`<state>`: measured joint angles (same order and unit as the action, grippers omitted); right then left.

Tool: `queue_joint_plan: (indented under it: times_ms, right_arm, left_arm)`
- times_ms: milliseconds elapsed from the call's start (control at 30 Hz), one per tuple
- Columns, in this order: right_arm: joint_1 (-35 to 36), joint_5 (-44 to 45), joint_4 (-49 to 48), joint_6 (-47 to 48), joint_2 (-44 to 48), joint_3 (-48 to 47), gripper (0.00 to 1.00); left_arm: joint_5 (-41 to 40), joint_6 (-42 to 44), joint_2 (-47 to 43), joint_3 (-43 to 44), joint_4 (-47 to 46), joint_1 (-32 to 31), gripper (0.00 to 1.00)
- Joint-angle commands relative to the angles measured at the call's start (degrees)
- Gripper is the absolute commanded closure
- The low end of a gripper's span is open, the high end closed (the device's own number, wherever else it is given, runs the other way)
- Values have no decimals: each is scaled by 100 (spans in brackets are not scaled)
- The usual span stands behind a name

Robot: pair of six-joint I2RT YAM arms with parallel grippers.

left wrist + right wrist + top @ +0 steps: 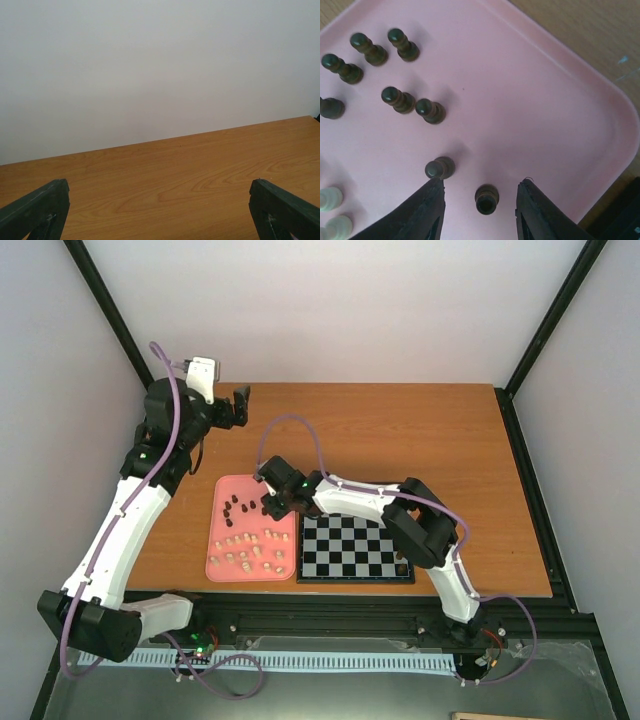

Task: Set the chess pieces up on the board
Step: Pick up the chess piece from the storage box.

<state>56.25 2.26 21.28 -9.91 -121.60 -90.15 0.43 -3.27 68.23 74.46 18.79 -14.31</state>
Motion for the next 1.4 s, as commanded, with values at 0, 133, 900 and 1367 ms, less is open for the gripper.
queue_joint_plan:
  times_ms: [0,133,900,1367]
  right_arm:
    - [26,55,182,-9,-135,-163,63]
    - [26,48,227,-20,-128,-116,68]
    - [26,326,301,-20,-252,-177,90]
    - [-46,1063,-145,-192,1543,1129,97]
  left_arm:
    - [-7,-51,-17,-14,-200,-19,0]
    - [-8,-51,15,6,-209,-20,0]
    - [63,-78,42,-2,-244,-20,0]
    - [102,-78,66,20,-231,-17,0]
